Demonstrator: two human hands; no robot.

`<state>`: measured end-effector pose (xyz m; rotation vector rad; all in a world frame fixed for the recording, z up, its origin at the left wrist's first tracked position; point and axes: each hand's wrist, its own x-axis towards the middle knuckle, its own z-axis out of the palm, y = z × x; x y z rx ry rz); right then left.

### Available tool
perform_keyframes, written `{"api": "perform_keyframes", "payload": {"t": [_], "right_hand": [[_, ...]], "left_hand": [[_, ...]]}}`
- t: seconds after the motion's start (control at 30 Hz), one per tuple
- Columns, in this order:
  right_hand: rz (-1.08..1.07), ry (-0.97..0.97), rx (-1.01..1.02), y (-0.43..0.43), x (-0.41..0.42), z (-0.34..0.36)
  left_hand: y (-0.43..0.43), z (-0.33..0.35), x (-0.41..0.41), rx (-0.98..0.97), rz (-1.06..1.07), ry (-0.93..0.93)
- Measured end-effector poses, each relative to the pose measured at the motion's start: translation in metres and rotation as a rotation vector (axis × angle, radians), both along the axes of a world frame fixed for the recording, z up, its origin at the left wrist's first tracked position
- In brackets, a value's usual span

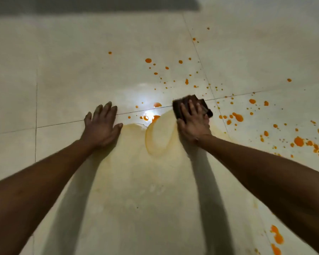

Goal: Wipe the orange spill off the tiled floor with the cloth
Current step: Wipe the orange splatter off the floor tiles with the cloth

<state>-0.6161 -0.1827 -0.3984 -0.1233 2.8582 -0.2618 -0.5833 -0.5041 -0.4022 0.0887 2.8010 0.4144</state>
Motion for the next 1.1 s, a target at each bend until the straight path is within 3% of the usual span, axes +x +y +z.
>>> {"api": "perform_keyframes", "payload": {"t": [0.07,0.13,0.2,0.3,0.4,0.5,0.57,0.63,0.73,0.83,0.93,1.03,1.1], "right_hand": [[-0.001,0.071,-0.048,-0.067,-0.009,-0.012],[0.222,0.104,-0.121,-0.105,0.023,-0.022],[0.346,0.087,-0.109,-0.080,0.084,-0.027],[0.333,-0.001,-0.026,-0.003,0.131,-0.006],[0.114,-0.026,0.001,0.027,0.069,0.002],[-0.056,0.039,0.011,-0.033,-0.025,-0.007],[0.008,0.091,-0.015,-0.091,-0.044,-0.018],[0.168,0.089,-0.066,-0.119,-0.012,-0.025],[0.414,0.034,-0.080,-0.077,0.063,-0.016],[0.287,0.056,-0.038,-0.049,0.030,-0.012],[0.148,0.120,-0.089,-0.135,-0.027,-0.018],[0.511,0.110,-0.167,-0.194,0.048,-0.028],[0.724,0.062,-0.157,-0.147,0.118,-0.021]], "left_hand": [[0.002,-0.014,0.008,-0.001,0.027,0.115],[0.000,-0.025,0.007,-0.037,0.048,0.174],[0.002,-0.030,0.006,-0.052,0.042,0.175],[-0.001,-0.023,0.002,-0.011,0.038,0.111],[0.001,-0.020,0.006,-0.013,0.031,0.114],[0.000,-0.023,0.005,-0.011,0.039,0.141],[-0.001,-0.027,0.004,-0.020,0.034,0.177],[-0.003,-0.031,-0.001,0.036,0.056,0.182],[-0.002,-0.026,0.001,0.199,0.093,0.160],[-0.018,-0.010,0.007,0.301,0.201,0.204],[-0.061,-0.004,0.022,0.146,0.191,0.276],[-0.113,-0.005,0.046,0.003,0.243,0.256],[-0.125,-0.003,0.064,-0.030,0.300,0.215]]}}
